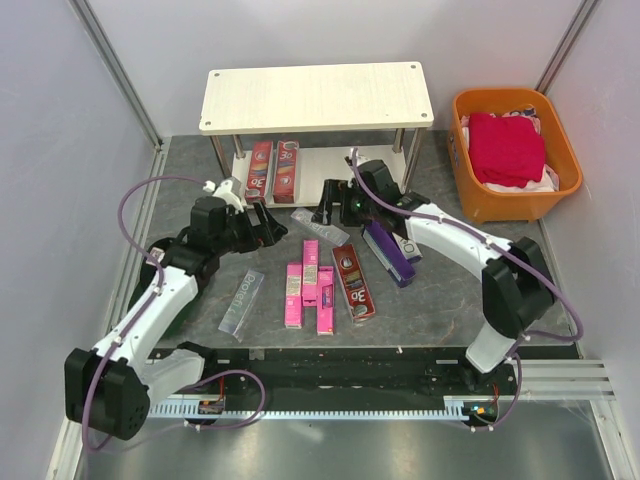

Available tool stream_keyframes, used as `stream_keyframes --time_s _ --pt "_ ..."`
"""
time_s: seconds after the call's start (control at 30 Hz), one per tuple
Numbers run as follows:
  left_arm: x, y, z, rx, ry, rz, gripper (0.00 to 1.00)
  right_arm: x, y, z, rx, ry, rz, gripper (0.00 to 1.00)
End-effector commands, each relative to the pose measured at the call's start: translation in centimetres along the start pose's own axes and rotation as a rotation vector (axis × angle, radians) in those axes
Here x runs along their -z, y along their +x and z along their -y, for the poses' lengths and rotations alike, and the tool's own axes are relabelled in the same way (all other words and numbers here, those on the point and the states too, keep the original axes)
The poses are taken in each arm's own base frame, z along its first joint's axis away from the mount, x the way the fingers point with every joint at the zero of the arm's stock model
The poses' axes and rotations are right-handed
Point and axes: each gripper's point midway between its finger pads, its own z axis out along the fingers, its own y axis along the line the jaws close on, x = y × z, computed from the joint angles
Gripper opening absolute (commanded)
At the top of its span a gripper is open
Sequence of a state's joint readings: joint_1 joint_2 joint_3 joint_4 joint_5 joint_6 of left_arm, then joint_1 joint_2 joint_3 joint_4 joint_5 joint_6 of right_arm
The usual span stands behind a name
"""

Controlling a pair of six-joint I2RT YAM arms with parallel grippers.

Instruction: Place and organize the toothpastes onto the shelf

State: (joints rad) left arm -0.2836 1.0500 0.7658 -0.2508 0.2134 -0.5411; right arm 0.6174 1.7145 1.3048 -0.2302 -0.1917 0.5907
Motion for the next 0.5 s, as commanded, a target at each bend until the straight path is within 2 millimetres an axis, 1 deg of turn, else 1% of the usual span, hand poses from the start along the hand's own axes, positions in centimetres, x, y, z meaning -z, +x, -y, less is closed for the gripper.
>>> stream_keyframes --time_s 0.0,0.03,0.07,0.1,0.17,0.2,0.27,0.3,0.37,0.4,0.47 --pt "-0.7 -0.8 2.7 -0.095 0.092 0.004 1.00 2.1 1.0 2.8 0.056 0.113 0.032 0.98" --pt "-0.9 -0.6 2.9 -0.104 0.097 -0.003 1.00 2.8 0.8 2.9 0.059 0.122 0.048 0.98" --pt "-1.2 -0.4 3.0 -0.108 0.099 -0.010 1.00 3.0 1.1 3.3 0.065 0.132 0.047 0.98" --pt "-1.7 0.3 3.2 -0.114 0.103 -0.033 1.00 3.1 2.0 3.9 0.064 0.147 0.031 0.98" --pt "-2.2 0.6 3.8 -0.133 0.120 -0.040 1.00 3.6 2.4 4.3 0.065 0.158 0.030 0.98" --pt "-2.4 1.1 4.2 -0.141 0.132 -0.053 1.00 3.6 3.2 4.8 0.064 0.170 0.012 0.98" --pt "-3.1 1.6 4.6 -0.150 0.135 -0.071 1.00 4.0 3.7 5.1 0.062 0.174 0.008 0.98" --pt "-3.3 2.1 5.0 -0.157 0.141 -0.080 1.00 4.1 4.4 5.5 0.061 0.182 -0.004 0.98" --pt "-4.0 2.9 5.0 -0.156 0.130 -0.108 1.00 4.5 5.2 5.9 0.062 0.192 -0.010 0.98" --pt "-4.2 3.4 5.3 -0.163 0.136 -0.123 1.00 4.6 5.3 6.1 0.062 0.200 -0.012 0.98" --pt "-5.0 4.4 5.1 -0.155 0.127 -0.159 1.00 4.8 5.9 6.2 0.066 0.203 -0.022 0.98"
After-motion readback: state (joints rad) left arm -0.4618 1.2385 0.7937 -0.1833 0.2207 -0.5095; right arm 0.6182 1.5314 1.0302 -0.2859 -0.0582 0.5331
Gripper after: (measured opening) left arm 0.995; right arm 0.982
